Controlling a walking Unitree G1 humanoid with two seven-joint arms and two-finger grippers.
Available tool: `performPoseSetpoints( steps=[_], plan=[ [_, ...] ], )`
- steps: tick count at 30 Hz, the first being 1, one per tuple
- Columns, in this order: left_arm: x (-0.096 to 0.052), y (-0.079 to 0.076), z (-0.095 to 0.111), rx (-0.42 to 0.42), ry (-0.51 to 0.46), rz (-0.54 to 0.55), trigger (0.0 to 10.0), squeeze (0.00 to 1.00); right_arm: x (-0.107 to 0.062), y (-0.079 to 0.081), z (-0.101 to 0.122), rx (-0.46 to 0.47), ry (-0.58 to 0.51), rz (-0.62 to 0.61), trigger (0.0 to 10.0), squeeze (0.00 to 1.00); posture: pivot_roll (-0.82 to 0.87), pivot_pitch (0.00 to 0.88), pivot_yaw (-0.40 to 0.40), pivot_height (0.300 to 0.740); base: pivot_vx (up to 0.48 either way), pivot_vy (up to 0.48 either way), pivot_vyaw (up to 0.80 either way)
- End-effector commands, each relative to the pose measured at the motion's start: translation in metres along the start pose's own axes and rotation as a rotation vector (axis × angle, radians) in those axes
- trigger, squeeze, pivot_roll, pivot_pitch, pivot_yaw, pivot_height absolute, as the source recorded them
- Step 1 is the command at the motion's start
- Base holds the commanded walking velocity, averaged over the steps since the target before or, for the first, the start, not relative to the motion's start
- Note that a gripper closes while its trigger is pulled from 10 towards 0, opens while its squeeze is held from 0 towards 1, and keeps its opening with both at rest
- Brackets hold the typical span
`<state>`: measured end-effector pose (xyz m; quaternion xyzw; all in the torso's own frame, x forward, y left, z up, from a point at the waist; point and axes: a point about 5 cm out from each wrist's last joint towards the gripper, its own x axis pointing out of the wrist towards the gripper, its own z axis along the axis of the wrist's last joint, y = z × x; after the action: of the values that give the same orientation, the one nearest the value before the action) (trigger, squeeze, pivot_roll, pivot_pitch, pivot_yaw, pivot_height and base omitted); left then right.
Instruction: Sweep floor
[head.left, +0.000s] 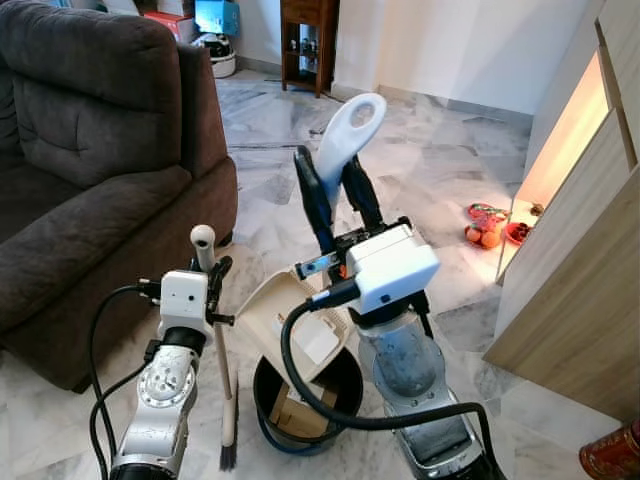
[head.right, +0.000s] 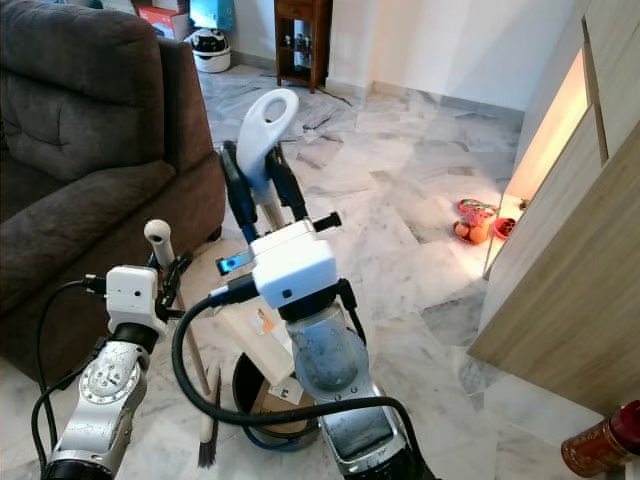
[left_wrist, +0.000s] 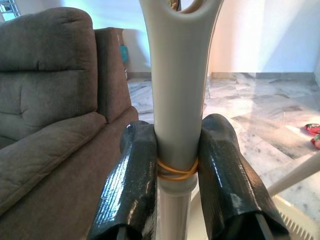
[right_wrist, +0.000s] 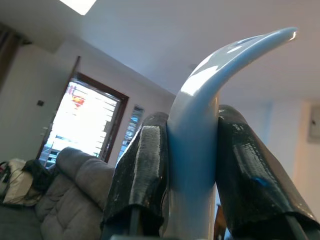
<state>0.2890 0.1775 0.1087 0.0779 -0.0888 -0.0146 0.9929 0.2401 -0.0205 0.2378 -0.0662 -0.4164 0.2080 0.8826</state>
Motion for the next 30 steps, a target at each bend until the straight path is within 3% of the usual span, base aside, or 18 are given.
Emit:
performPoseSetpoints(
  steps=[1, 8, 16, 24, 30],
  plan=[
    [0.003, 0.0, 0.012, 0.032, -0.063, -0.013, 10.0, 0.0, 0.005, 0.006, 0.012, -0.044, -0.096, 0.055, 10.0, 0.0, 0.06, 0.0, -0.022, 0.74, 0.0, 0.0, 0.0],
    [0.003, 0.0, 0.012, 0.029, -0.063, -0.016, 10.0, 0.0, 0.005, 0.018, 0.019, -0.061, -0.141, 0.128, 10.0, 0.0, 0.06, 0.0, -0.022, 0.74, 0.0, 0.0, 0.0],
    [0.003, 0.0, 0.013, 0.029, -0.063, -0.014, 10.0, 0.0, 0.004, 0.02, 0.019, 0.055, -0.109, 0.101, 10.0, 0.0, 0.06, 0.0, -0.023, 0.74, 0.0, 0.0, 0.0],
    [0.003, 0.0, 0.013, 0.028, -0.064, -0.014, 10.0, 0.0, 0.004, 0.021, 0.021, -0.02, -0.147, 0.131, 10.0, 0.0, 0.06, 0.0, -0.022, 0.74, 0.0, 0.0, 0.0],
    [0.004, 0.001, 0.013, 0.029, -0.064, -0.014, 10.0, 0.0, 0.004, 0.023, 0.021, -0.017, -0.145, 0.142, 10.0, 0.0, 0.07, 0.0, -0.021, 0.74, 0.0, 0.0, 0.0]
  ],
)
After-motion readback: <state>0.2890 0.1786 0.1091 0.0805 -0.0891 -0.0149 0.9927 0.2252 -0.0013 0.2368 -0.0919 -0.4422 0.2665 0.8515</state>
